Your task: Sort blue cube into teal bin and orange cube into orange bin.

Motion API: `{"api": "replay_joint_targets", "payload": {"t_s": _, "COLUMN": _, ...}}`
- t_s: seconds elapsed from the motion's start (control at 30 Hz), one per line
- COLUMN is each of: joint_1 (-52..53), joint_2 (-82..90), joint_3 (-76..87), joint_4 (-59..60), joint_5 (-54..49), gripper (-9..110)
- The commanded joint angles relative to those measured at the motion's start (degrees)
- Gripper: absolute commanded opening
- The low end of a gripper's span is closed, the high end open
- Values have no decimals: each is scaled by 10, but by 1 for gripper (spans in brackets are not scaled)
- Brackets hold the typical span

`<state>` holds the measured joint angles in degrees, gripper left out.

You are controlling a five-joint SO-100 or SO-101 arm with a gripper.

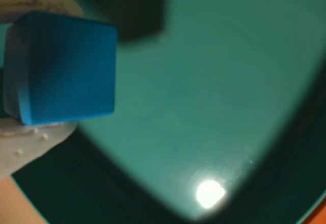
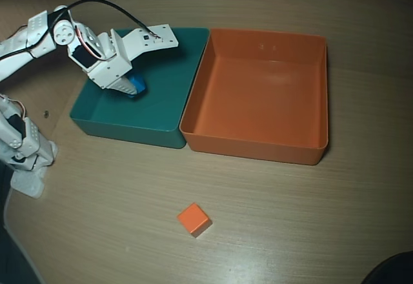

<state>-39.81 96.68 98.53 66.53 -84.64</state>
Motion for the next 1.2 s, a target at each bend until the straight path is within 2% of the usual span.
{"api": "replay_joint_targets", "payload": {"t_s": 0.0, "joint_1": -3, "joint_2": 10, "joint_3": -46, "joint_4": -7, "joint_5": 4, "gripper": -2}}
{"api": "replay_joint_targets", "payload": {"t_s": 0.3, "joint_1": 7, "joint_2": 16, "joint_3": -46, "joint_4": -7, "joint_5": -4, "gripper": 28}}
{"api": "replay_joint_targets", "payload": {"t_s": 0.47, "joint_1": 7, "joint_2": 16, "joint_3": -46, "joint_4": -7, "joint_5": -4, "gripper": 34}}
{"api": "replay_joint_targets", "payload": {"t_s": 0.7, "joint_1": 10, "joint_2": 35, "joint_3": -47, "joint_4": -7, "joint_5": 4, "gripper": 28}}
{"api": "replay_joint_targets", "payload": {"t_s": 0.87, "joint_1": 37, "joint_2": 84, "joint_3": -47, "joint_4": -6, "joint_5": 4, "gripper": 15}}
{"api": "replay_joint_targets", "payload": {"t_s": 1.03, "joint_1": 94, "joint_2": 132, "joint_3": -47, "joint_4": -6, "joint_5": -5, "gripper": -4}}
{"api": "replay_joint_targets", "payload": {"t_s": 1.17, "joint_1": 169, "joint_2": 159, "joint_3": -47, "joint_4": -7, "joint_5": -7, "gripper": -6}}
